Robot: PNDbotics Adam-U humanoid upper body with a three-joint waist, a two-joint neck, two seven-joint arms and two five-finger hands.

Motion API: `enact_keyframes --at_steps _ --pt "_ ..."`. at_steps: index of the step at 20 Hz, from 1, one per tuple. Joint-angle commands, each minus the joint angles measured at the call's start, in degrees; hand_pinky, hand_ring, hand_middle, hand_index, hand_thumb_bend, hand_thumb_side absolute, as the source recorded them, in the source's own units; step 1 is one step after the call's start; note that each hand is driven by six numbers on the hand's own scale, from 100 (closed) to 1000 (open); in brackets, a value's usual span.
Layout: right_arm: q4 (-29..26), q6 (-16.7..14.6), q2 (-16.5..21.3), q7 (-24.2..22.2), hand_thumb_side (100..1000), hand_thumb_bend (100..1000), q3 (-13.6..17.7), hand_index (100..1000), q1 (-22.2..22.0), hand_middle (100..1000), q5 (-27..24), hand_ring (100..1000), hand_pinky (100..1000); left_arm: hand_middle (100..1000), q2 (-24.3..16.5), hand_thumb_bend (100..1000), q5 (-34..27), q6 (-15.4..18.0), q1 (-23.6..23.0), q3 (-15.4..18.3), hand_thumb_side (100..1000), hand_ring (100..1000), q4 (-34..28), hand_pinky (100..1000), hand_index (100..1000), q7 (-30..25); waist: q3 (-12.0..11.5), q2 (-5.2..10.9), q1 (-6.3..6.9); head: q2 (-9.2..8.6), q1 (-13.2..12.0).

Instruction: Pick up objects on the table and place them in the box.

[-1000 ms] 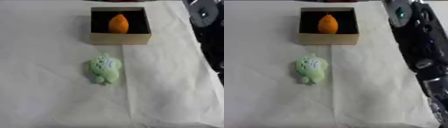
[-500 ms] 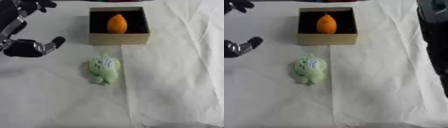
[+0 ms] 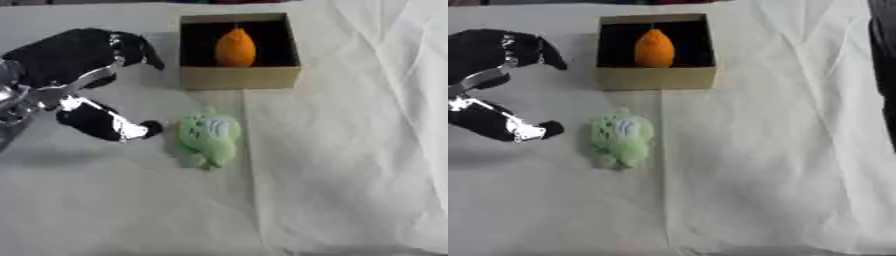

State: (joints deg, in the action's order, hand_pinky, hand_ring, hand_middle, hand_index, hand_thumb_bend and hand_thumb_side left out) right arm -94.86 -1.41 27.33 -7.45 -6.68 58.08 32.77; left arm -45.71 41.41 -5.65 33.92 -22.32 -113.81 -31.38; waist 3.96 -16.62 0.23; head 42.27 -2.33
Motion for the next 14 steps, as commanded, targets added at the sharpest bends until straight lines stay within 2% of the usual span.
enact_keyframes --at_steps 1,7,8,10,14 --pt "-2.3 0.5 1.9 0.3 681 107 1.0 802 0.1 782 -1.0 867 830 787 0.8 374 1.7 -1.6 1.5 -1.0 378 762 -0.8 826 878 -3.1 0.1 1.33 0.09 0.05 -0.1" --pt "-3.9 1.2 1.7 0.2 680 100 1.6 801 -1.4 782 -1.8 866 830 789 4.3 287 0.9 -3.6 3.0 -3.5 272 759 -0.1 816 921 -6.1 0.3 1.28 0.15 0.18 -0.3" --pt "-4.0 1.3 1.6 0.2 680 100 1.7 801 -1.5 781 -1.9 866 830 785 4.7 258 0.8 -3.7 3.3 -4.0 215 758 0.4 815 923 -6.5 0.4 1.26 0.16 0.18 -0.3" --pt "-4.2 1.6 1.5 0.2 685 100 1.9 801 -1.8 780 -2.1 865 830 786 5.7 223 1.0 -3.6 3.6 -5.0 160 754 1.8 812 929 -6.9 0.5 1.22 0.18 0.27 -0.5" --pt "-4.3 2.1 1.2 0.2 687 100 2.3 800 -2.4 779 -2.4 865 831 785 7.4 235 1.1 -3.1 4.1 -6.3 186 747 4.5 803 946 -6.5 0.6 1.17 0.24 0.35 -0.4"
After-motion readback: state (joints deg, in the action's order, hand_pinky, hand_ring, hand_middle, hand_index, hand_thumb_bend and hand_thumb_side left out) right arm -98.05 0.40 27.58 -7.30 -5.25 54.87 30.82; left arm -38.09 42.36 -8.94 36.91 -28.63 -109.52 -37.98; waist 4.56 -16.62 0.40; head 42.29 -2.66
